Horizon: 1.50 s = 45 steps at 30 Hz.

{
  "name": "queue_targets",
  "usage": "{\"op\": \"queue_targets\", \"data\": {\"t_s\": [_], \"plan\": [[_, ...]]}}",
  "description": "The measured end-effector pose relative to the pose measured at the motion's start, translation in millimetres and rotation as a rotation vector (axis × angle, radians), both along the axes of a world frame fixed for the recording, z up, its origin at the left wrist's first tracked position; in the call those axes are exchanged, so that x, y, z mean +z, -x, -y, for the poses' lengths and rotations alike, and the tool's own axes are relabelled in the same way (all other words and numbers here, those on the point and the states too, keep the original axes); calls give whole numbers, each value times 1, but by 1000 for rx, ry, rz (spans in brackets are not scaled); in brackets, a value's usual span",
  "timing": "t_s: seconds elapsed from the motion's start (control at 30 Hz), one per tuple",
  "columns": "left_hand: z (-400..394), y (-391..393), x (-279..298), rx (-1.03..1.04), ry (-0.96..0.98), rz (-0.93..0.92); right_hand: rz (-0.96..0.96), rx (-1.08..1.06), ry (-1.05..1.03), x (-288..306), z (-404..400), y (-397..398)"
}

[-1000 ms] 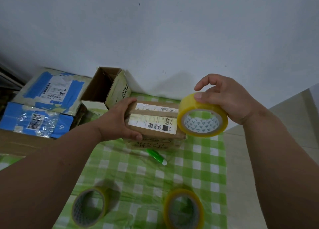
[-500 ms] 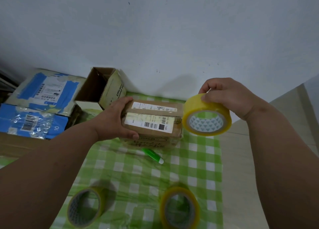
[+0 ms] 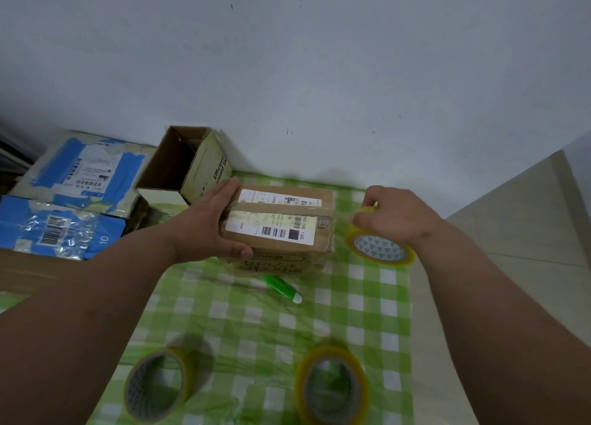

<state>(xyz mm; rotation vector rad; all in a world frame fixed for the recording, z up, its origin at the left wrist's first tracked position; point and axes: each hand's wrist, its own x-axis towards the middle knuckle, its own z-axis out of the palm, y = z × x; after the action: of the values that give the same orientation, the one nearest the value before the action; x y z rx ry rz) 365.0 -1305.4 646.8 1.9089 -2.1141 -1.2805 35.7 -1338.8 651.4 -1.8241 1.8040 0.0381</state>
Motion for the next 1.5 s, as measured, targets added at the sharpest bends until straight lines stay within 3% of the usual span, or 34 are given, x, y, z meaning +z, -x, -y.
{"op": "queue_targets", "data": {"t_s": [0.13, 0.27, 0.5, 0.6, 0.7, 0.8, 1.3, 1.5], "plan": [[0, 3, 3, -60, -23, 133, -16, -2, -52, -16, -7, -22], [-8, 17, 4, -252, 213, 414, -11, -12, -19, -19, -7, -32], [-17, 42, -5, -246, 228, 449, -35, -25, -17, -21, -12, -35], [-15, 45, -4, -87, 251, 321, -52, -20, -2, -23, -17, -38], [-18, 42, -12, 358, 294, 120, -70, -9, -36, -24, -22, -41], [-16, 36, -16, 639, 129, -130, -41, -20, -15, -24, -27, -43], [35, 37, 54, 685, 247, -392, 284, -214, 26, 11, -51, -35], [39, 37, 54, 620, 216, -353, 361, -191, -43, 12, -73, -46]]}}
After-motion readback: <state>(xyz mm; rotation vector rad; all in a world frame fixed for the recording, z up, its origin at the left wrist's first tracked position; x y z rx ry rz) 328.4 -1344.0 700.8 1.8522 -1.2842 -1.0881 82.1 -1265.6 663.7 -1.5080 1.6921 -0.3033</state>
